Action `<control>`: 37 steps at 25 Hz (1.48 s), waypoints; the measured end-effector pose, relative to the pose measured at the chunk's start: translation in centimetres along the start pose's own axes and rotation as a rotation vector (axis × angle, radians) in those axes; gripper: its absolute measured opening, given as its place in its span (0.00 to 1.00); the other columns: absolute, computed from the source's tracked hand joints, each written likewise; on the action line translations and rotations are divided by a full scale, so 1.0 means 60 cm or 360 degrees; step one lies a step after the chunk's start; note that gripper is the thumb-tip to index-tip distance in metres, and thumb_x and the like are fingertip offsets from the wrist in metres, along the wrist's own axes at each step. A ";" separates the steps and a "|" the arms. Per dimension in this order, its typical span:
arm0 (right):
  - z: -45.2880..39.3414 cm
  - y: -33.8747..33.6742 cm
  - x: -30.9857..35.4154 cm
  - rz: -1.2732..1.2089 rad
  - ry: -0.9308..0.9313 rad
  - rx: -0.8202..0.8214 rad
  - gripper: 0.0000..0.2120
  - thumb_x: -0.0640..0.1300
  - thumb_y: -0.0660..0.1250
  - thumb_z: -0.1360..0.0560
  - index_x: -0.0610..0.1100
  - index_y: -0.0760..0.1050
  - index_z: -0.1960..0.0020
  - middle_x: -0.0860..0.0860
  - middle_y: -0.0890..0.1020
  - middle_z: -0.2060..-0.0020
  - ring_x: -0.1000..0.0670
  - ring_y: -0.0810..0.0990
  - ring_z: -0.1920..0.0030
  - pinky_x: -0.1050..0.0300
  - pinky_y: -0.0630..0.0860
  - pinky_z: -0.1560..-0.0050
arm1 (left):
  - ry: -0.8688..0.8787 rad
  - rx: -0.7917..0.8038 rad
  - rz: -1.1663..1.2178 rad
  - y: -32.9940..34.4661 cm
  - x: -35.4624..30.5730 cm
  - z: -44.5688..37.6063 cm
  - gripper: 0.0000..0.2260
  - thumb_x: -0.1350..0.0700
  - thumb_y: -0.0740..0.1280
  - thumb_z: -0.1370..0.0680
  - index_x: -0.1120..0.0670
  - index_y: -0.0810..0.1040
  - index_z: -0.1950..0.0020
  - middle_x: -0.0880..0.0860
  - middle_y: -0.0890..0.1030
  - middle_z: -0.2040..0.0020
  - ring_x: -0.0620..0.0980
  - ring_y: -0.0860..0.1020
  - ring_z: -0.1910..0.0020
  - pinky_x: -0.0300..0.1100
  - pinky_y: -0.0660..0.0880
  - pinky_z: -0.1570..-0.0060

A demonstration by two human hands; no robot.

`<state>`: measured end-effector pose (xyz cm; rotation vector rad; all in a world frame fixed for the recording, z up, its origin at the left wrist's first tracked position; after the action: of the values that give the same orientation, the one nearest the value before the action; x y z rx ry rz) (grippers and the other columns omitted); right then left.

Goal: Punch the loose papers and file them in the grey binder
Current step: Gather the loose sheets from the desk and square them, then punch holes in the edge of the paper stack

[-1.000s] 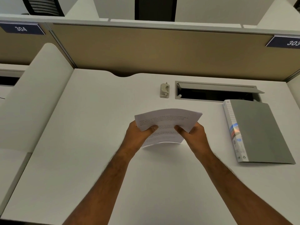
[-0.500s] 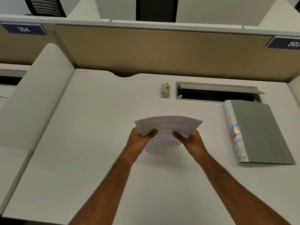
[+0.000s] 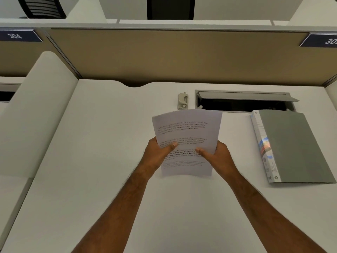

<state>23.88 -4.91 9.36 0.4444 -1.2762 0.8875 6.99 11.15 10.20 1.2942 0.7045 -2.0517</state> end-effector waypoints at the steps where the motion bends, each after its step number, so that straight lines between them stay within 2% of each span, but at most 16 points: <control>1: -0.004 -0.004 0.000 -0.0007 0.0009 -0.0001 0.15 0.46 0.77 0.27 0.54 0.78 0.43 0.58 0.86 0.50 0.54 0.87 0.53 0.59 0.84 0.58 | -0.0008 0.0014 0.0008 0.002 -0.003 -0.006 0.15 0.51 0.77 0.24 0.47 0.81 0.39 0.47 0.86 0.46 0.50 0.86 0.49 0.47 0.85 0.52; 5: -0.019 -0.017 -0.004 -0.0046 0.0075 -0.0033 0.18 0.47 0.79 0.28 0.50 0.78 0.41 0.56 0.86 0.51 0.54 0.87 0.55 0.60 0.83 0.59 | -0.0054 0.0058 0.0110 0.011 -0.010 -0.031 0.17 0.52 0.78 0.25 0.49 0.79 0.38 0.48 0.87 0.47 0.51 0.87 0.51 0.48 0.85 0.55; 8: -0.028 -0.025 -0.016 -0.0170 0.0134 -0.0071 0.19 0.46 0.80 0.29 0.48 0.79 0.41 0.54 0.87 0.51 0.53 0.87 0.54 0.59 0.83 0.58 | -0.0106 0.0081 0.0209 0.023 -0.003 -0.053 0.20 0.51 0.78 0.25 0.49 0.78 0.35 0.49 0.87 0.44 0.53 0.87 0.49 0.55 0.85 0.51; 11: -0.036 -0.027 -0.033 -0.0312 0.0206 -0.0089 0.18 0.44 0.79 0.29 0.47 0.80 0.41 0.52 0.88 0.50 0.49 0.88 0.52 0.53 0.85 0.55 | -0.0162 0.0103 0.0257 0.038 0.010 -0.073 0.21 0.50 0.77 0.25 0.47 0.77 0.34 0.50 0.86 0.42 0.54 0.87 0.47 0.58 0.84 0.48; 14: -0.048 -0.033 -0.051 -0.0329 0.0254 -0.0120 0.18 0.45 0.79 0.28 0.47 0.80 0.40 0.52 0.88 0.49 0.48 0.88 0.51 0.49 0.85 0.51 | -0.0191 0.0121 0.0242 0.053 0.025 -0.095 0.20 0.50 0.76 0.23 0.47 0.77 0.33 0.49 0.86 0.41 0.53 0.86 0.46 0.56 0.84 0.47; 18: -0.065 -0.045 -0.079 -0.0348 0.0310 -0.0155 0.19 0.45 0.79 0.28 0.48 0.80 0.39 0.52 0.87 0.47 0.48 0.88 0.50 0.48 0.84 0.50 | -0.0249 0.0078 0.0168 0.067 0.037 -0.137 0.17 0.50 0.73 0.21 0.50 0.76 0.34 0.49 0.86 0.42 0.49 0.86 0.47 0.51 0.84 0.47; 23: -0.084 -0.066 -0.108 -0.0289 0.0339 -0.0212 0.18 0.46 0.78 0.28 0.48 0.80 0.40 0.55 0.87 0.48 0.52 0.87 0.50 0.53 0.84 0.49 | -0.0360 -0.0057 0.0016 0.080 0.030 -0.206 0.15 0.41 0.64 0.18 0.51 0.76 0.39 0.50 0.86 0.49 0.49 0.86 0.53 0.44 0.83 0.54; 25: -0.090 -0.073 -0.119 -0.0278 0.0359 -0.0228 0.18 0.47 0.79 0.28 0.48 0.80 0.40 0.55 0.87 0.49 0.52 0.87 0.51 0.53 0.83 0.49 | -0.0330 -0.0165 -0.0034 0.083 0.025 -0.243 0.15 0.43 0.63 0.17 0.54 0.75 0.42 0.52 0.84 0.53 0.49 0.82 0.60 0.42 0.80 0.61; 27: -0.097 -0.078 -0.129 -0.0274 0.0371 -0.0243 0.18 0.46 0.78 0.28 0.48 0.80 0.40 0.55 0.87 0.49 0.53 0.87 0.51 0.54 0.84 0.49 | -0.0274 -0.0211 -0.0049 0.086 0.015 -0.283 0.11 0.47 0.65 0.17 0.55 0.74 0.43 0.53 0.81 0.55 0.49 0.77 0.63 0.41 0.76 0.66; 29: -0.104 -0.081 -0.138 -0.0283 0.0378 -0.0248 0.18 0.46 0.78 0.28 0.48 0.80 0.40 0.56 0.87 0.49 0.53 0.87 0.51 0.55 0.84 0.50 | -0.0195 -0.0266 -0.0144 0.090 0.003 -0.326 0.09 0.50 0.67 0.18 0.54 0.75 0.44 0.54 0.80 0.52 0.50 0.77 0.60 0.42 0.75 0.66; 31: -0.109 -0.083 -0.146 -0.0287 0.0382 -0.0254 0.18 0.46 0.78 0.28 0.48 0.80 0.40 0.55 0.87 0.49 0.53 0.87 0.51 0.55 0.83 0.50 | -0.0107 -0.0323 -0.0291 0.095 -0.012 -0.365 0.09 0.52 0.68 0.19 0.54 0.75 0.41 0.53 0.79 0.48 0.51 0.78 0.55 0.43 0.77 0.59; 32: -0.111 -0.083 -0.150 -0.0287 0.0386 -0.0254 0.18 0.46 0.78 0.28 0.48 0.80 0.40 0.55 0.87 0.49 0.53 0.87 0.50 0.55 0.83 0.49 | -0.0083 -0.0332 -0.0362 0.099 -0.020 -0.383 0.11 0.53 0.68 0.19 0.54 0.75 0.38 0.52 0.78 0.46 0.51 0.78 0.52 0.40 0.77 0.57; 34: -0.114 -0.084 -0.157 -0.0305 0.0390 -0.0246 0.18 0.45 0.78 0.27 0.48 0.80 0.39 0.55 0.87 0.48 0.52 0.87 0.50 0.55 0.83 0.49 | -0.0093 -0.0340 -0.0465 0.108 -0.035 -0.414 0.15 0.54 0.68 0.19 0.54 0.73 0.33 0.52 0.78 0.44 0.49 0.78 0.48 0.31 0.74 0.60; 37: -0.118 -0.085 -0.163 -0.0311 0.0397 -0.0239 0.18 0.45 0.78 0.27 0.48 0.80 0.39 0.55 0.87 0.48 0.53 0.87 0.50 0.58 0.83 0.52 | -0.0168 -0.0363 -0.0525 0.115 -0.044 -0.452 0.17 0.53 0.69 0.19 0.53 0.73 0.31 0.53 0.80 0.40 0.50 0.81 0.45 0.30 0.74 0.62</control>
<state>31.94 -6.00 -0.91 0.3220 -1.0425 0.6549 29.05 26.24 1.46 0.9843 1.1278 -2.1978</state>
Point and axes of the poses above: each hand's wrist, its own z-axis away from the middle knuckle, its own y-axis out of the palm, x = y × z, the point moved 1 cm from there along -z, towards the middle knuckle
